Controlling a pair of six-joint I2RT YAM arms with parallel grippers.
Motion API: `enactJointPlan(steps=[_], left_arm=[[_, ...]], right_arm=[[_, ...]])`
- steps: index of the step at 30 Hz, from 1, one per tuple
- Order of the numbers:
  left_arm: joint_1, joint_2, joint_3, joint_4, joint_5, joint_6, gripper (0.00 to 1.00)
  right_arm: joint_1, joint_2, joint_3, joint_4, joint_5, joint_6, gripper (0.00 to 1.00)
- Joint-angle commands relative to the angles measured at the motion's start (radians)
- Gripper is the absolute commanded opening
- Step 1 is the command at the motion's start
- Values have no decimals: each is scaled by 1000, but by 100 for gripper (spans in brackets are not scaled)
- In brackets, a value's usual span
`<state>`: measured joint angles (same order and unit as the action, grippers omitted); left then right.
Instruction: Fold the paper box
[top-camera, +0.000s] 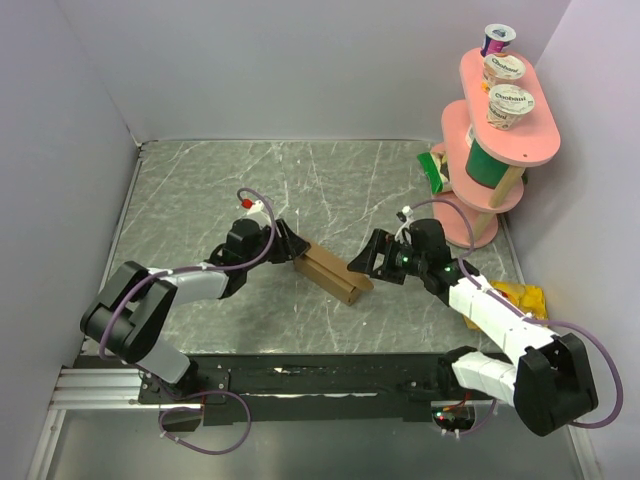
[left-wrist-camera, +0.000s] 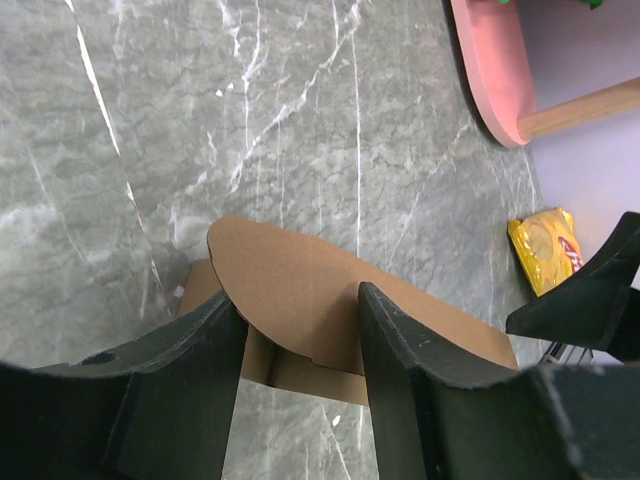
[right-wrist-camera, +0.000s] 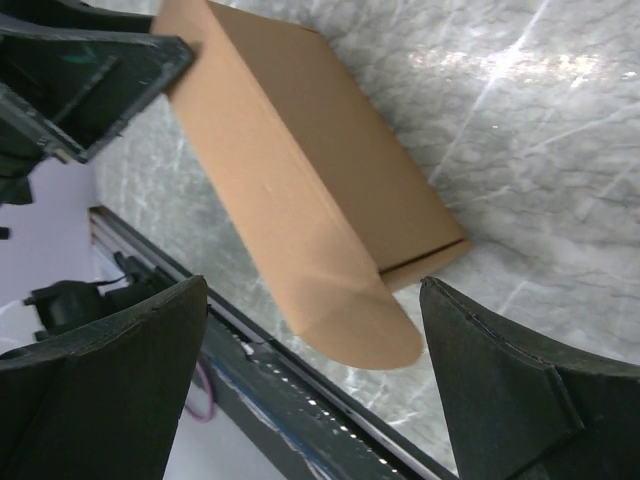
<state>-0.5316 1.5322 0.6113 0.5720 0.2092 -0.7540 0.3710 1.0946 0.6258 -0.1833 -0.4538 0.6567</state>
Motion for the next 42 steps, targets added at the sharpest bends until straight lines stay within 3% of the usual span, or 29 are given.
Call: enactJointPlan(steps=[1,8,15,34,42], left_arm=[[-16,-33,5,-7,-13,-11,53],[-24,-52,10,-24,-36,-13,56],[-31,-76,10,-49,-51,-8,62],[-57,-69,18,-40,-51,-21,63],[-73,-73,8,-43,-56,-21,62]], right_arm=[[9,2,-3,45,-29,37,92],[13,-105,-12,-67,84,23,93],[31,-177,-37,-105,101,52,92],[86,-156,-103,-24,89,158,92],[89,-137,-100,47,93,173,87]])
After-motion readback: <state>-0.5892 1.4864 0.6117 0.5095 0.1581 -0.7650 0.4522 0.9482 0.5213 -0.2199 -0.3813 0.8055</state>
